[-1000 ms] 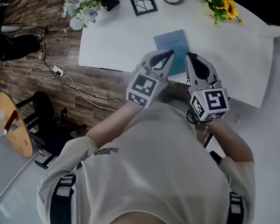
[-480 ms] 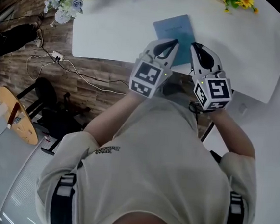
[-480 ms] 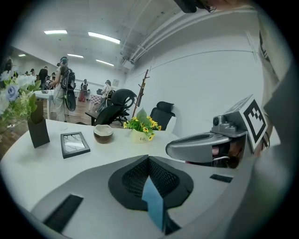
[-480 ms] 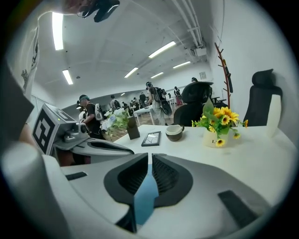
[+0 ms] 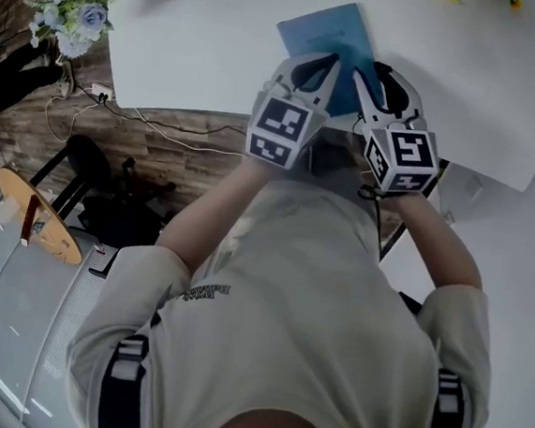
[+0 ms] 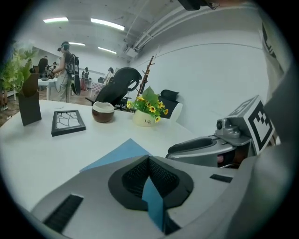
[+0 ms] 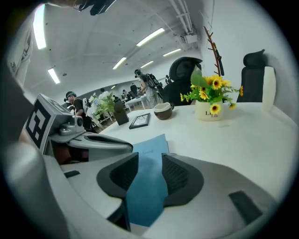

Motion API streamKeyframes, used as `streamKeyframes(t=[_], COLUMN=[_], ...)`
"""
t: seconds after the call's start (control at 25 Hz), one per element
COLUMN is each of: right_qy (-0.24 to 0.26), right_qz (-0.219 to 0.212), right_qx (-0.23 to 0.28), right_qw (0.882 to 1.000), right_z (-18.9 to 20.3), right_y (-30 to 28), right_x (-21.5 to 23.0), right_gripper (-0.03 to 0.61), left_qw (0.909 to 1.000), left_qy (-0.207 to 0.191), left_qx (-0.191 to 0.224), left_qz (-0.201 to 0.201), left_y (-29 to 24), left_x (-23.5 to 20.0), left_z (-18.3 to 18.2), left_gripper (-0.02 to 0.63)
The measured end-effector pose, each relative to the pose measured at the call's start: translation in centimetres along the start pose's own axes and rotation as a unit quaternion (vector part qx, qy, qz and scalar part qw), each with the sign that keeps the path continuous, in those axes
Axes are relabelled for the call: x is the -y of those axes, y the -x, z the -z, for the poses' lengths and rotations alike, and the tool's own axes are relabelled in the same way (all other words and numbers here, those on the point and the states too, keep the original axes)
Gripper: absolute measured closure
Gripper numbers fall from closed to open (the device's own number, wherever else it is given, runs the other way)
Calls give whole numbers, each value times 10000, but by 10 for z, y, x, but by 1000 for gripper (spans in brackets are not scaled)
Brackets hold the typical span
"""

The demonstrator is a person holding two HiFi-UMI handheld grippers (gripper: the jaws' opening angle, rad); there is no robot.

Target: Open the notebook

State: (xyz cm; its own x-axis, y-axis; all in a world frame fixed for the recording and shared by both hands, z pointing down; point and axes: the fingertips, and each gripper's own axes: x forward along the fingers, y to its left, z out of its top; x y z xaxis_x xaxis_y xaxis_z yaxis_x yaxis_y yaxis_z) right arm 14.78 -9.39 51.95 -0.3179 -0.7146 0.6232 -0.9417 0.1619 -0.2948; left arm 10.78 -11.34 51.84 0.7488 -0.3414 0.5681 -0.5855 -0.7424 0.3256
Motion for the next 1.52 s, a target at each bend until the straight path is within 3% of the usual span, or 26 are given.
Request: streamKeyframes(t=[0.04,0.28,0.52,0.72,0.96,1.08,1.24,1.52], right_qy=[-25,-93,-324,-462,-362,-87,469,1114], right_qz=[41,187,6,-127,-255,-490,-1103,-2061], right_qx=[-53,-346,-687,-772,-530,-272,-89,-161], right_qw=[10000,9992,9971,9959,9976,9984,9928,9720], right_z=[5,30,57,65,41,16,-4,8], right_y=[-3,-12,-14,-14,6,21,36,33], right_x=[4,26,28,22,6,-22,-72,-150], right_gripper=[403,399,399,399,419,460,460,459], left_qw=[10000,9984,9953,9951,9979,9992,9995,9981], left_qy=[29,78,57,30,172,187,301,408], left_qx=[-74,-548,-961,-984,-624,-330,-58,-55], left_qz=[9,118,60,11,97,106,36,-466], left_y=[-3,-21,-33,-35,-13,15,53,110], left_x=[0,7,8,8,12,14,19,6], left_z=[5,33,52,52,27,0,-27,-17], left_gripper=[603,603,603,603,603,603,603,603])
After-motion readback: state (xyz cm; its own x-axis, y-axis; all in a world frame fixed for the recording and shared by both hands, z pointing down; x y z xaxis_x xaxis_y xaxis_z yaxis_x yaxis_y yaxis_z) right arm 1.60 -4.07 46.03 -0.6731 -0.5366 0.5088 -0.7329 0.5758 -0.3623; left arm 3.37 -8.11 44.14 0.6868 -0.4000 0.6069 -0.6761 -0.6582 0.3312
